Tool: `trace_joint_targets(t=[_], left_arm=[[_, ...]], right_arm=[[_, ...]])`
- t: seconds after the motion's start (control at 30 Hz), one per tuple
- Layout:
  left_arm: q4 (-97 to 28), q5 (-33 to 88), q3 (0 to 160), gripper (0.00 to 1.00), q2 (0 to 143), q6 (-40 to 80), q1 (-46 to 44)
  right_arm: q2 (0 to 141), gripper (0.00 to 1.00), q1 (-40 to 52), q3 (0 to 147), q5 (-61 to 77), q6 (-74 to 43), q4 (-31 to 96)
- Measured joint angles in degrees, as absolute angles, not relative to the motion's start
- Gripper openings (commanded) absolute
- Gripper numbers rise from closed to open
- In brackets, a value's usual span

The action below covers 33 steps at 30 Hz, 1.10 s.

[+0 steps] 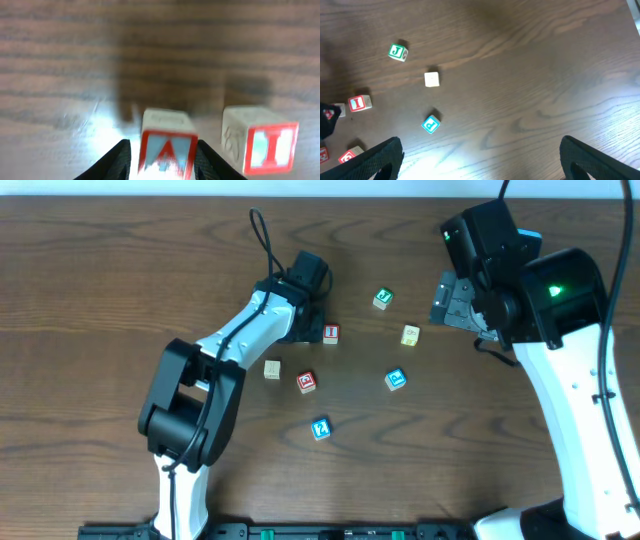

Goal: Spell out Ai2
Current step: 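Carry the red A block with the left gripper beside the I block, then set the A block down left of the I block and open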

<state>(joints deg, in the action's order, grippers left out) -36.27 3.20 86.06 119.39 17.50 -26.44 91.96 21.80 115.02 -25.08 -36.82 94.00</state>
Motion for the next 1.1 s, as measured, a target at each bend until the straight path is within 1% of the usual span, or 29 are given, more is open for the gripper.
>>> trace_joint_targets(t=[0.17, 0.27, 0.37, 0.53, 0.6, 0.63, 0.67, 0.83, 1.1], left_arm=[[-41.71, 1.41, 86.06, 0.44, 113.99, 13.34, -26.44], [-42.83, 0.23, 86.17, 0.4, 110.83, 11.68, -26.44], [-43.09, -1.26, 86.37, 0.4, 109.93, 10.39, -26.44], [-43.59, -5.45, 86.37, 0.4, 111.0, 9.74, -26.44], [-43.64, -6.7, 86.37, 0.35, 112.2, 9.39, -26.44], [-43.64, -7.25, 86.37, 0.32, 112.97, 9.21, -26.44], [-43.64, -7.9, 86.37, 0.31, 114.08, 8.99, -26.44], [-43.11, -9.47, 86.37, 0.31, 118.54, 8.91, -26.44], [-40.58, -9.47, 86.37, 0.31, 121.1, 8.97, -26.44]], right_arm=[[91.96, 0.99, 21.8, 115.02, -24.88, -36.82, 94.11], [91.96, 0.99, 21.8, 115.02, -24.88, -36.82, 94.11], [91.96, 0.99, 21.8, 115.02, -24.86, -36.82, 94.21], [91.96, 0.99, 21.8, 115.02, -24.84, -36.82, 94.8], [91.96, 0.99, 21.8, 115.02, -24.84, -36.82, 94.87], [91.96, 0.99, 21.8, 115.02, -24.84, -36.82, 94.87], [91.96, 0.99, 21.8, 115.02, -24.84, -36.82, 94.89], [91.96, 0.99, 21.8, 115.02, -24.67, -36.82, 94.89], [91.96, 0.99, 21.8, 115.02, -24.62, -36.82, 94.91]])
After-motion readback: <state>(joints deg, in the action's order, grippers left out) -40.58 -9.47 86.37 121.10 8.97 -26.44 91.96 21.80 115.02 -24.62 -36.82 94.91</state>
